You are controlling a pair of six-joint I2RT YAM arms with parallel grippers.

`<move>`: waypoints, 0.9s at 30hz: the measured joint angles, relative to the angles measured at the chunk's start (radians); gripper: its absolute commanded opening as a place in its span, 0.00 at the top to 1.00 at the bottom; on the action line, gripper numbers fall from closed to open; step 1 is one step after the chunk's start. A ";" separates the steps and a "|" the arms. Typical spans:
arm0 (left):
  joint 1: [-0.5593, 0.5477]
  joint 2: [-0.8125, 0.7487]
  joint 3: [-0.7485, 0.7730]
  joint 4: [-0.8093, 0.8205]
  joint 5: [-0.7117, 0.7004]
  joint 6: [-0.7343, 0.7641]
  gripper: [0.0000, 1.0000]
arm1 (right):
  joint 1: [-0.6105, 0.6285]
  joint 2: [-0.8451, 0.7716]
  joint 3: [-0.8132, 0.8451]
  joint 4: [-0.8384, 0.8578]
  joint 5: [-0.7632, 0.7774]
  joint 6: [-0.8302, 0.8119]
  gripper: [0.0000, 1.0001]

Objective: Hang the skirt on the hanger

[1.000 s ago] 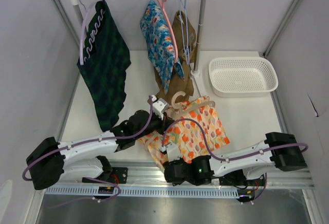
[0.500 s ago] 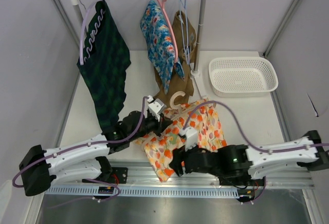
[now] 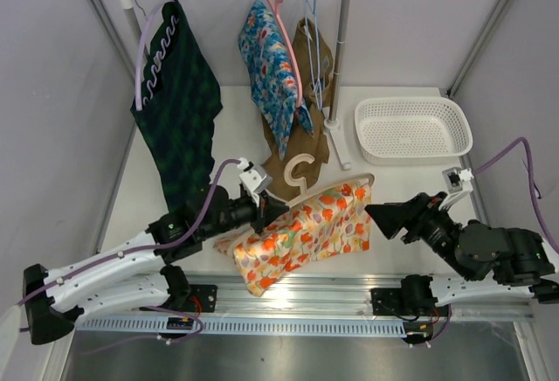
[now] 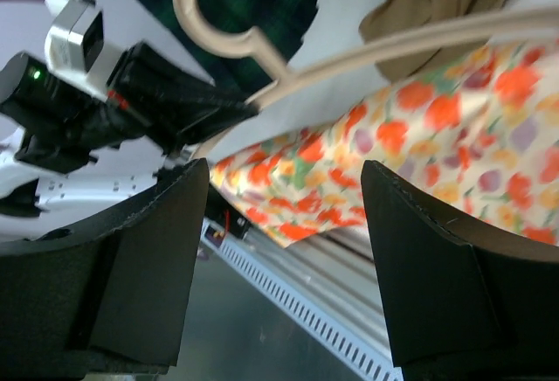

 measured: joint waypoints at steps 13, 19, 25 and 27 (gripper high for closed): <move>-0.010 -0.198 0.187 -0.414 -0.075 -0.020 1.00 | 0.001 0.151 0.243 -0.018 0.209 -0.219 0.22; -0.010 -0.258 0.263 -0.588 -0.141 -0.048 1.00 | -0.002 0.247 0.304 0.003 0.249 -0.343 0.19; -0.010 -0.298 0.348 -0.742 -0.195 -0.083 1.00 | -0.203 0.396 0.346 0.022 0.106 -0.438 0.24; -0.010 -0.303 0.370 -0.791 -0.206 -0.095 1.00 | -0.390 0.452 0.360 0.031 -0.042 -0.455 0.24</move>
